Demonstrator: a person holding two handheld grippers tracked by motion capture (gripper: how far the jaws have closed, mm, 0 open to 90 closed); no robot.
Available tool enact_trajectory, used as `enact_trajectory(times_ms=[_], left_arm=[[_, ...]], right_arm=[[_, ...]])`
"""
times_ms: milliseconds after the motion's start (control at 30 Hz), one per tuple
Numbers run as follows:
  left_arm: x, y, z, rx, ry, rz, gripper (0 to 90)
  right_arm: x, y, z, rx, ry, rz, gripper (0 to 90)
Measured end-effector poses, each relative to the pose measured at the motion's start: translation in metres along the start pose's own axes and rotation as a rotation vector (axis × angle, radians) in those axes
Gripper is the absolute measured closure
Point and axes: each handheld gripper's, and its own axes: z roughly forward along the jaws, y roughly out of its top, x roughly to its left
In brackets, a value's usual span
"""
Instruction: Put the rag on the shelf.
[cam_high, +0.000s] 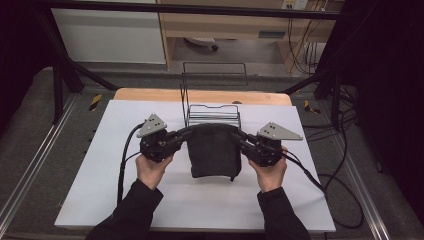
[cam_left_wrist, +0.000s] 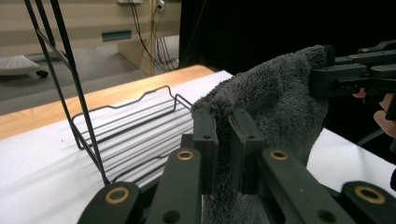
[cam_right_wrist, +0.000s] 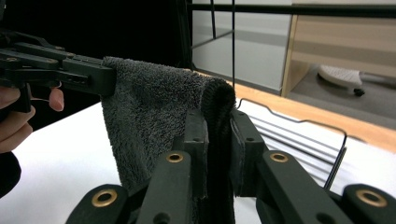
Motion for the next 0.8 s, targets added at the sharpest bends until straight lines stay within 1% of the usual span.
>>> enact_trajectory(times_ms=[167, 267, 333, 367, 400, 800], left_arm=[[0.0, 0.01, 0.0, -0.023, 0.006, 0.004, 81.7], [-0.001, 0.017, 0.0, -0.034, 0.01, 0.007, 81.7], [-0.001, 0.021, 0.001, -0.043, 0.008, 0.007, 81.7], [-0.001, 0.023, 0.001, -0.047, 0.008, 0.009, 81.7], [-0.002, 0.025, 0.002, -0.054, 0.009, 0.012, 81.7], [-0.004, 0.044, 0.006, -0.112, 0.012, 0.023, 81.7]], right_arm=[[0.0, 0.01, -0.002, -0.035, -0.013, -0.006, 79.6], [0.0, 0.013, -0.003, -0.045, -0.017, -0.006, 79.6], [-0.001, 0.017, -0.004, -0.065, -0.026, -0.008, 79.6], [-0.001, 0.017, -0.004, -0.065, -0.026, -0.008, 79.6], [-0.002, 0.02, -0.006, -0.076, -0.032, -0.009, 79.6], [-0.005, 0.035, -0.011, -0.137, -0.06, -0.016, 79.6]])
